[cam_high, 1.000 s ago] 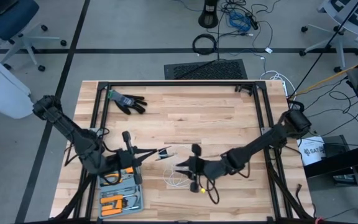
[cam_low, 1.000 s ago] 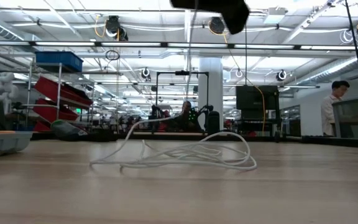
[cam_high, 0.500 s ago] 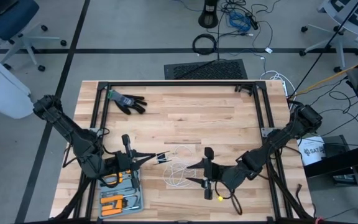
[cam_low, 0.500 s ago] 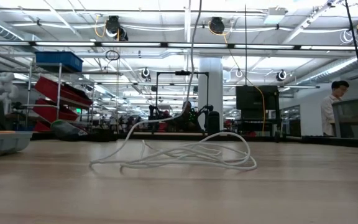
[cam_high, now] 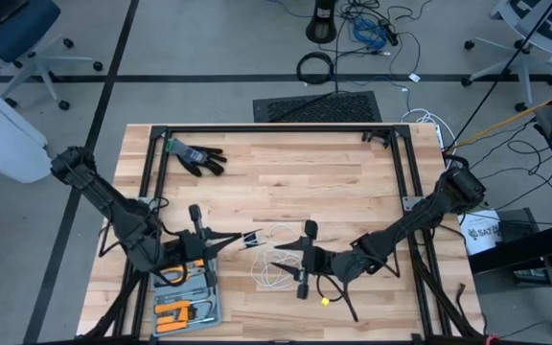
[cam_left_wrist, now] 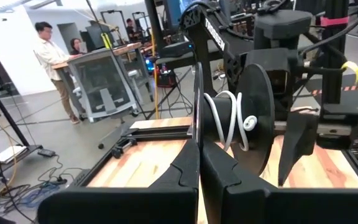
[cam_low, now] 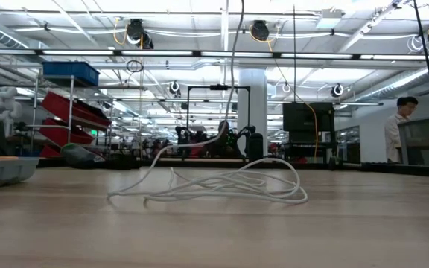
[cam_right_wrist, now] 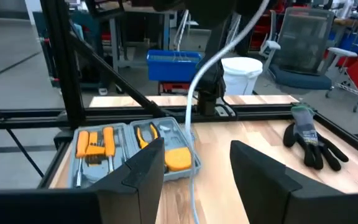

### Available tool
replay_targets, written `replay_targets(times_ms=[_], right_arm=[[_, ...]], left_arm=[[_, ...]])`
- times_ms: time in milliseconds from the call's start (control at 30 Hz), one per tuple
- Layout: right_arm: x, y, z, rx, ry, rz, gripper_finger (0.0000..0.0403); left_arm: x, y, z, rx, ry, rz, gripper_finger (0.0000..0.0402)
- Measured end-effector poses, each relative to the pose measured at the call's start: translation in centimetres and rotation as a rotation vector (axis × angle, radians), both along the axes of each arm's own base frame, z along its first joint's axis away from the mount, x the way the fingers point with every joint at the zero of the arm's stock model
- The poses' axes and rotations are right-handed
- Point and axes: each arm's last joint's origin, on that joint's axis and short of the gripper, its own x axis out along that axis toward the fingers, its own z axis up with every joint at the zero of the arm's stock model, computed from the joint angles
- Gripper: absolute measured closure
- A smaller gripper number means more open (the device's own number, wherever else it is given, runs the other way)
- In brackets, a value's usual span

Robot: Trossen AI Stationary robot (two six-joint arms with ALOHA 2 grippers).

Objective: Coil cords
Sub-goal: Uncoil the white cable wire from the spool

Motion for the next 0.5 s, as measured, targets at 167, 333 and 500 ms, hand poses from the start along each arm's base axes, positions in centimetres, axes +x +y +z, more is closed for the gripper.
replay_targets(times_ms=[167,333,500], right_arm=[[0.02,0.00,0.08,-0.016,-0.004,0.003,0.0241],[0.02,0.00,0.11,-0.007,-0.008,0.002,0.0262],[-0.07,0.22,0.30,-0.002,-0.025,0.010,0.0284]], left_arm=[[0.00,0.00,0.00,0.000,0.000,-0.001,0.0401],[0.00,-0.01,0.00,0.001,0.000,-0.004,0.0401],[0.00,-0.01,-0.01,0.001,0.001,-0.004,0.0401]])
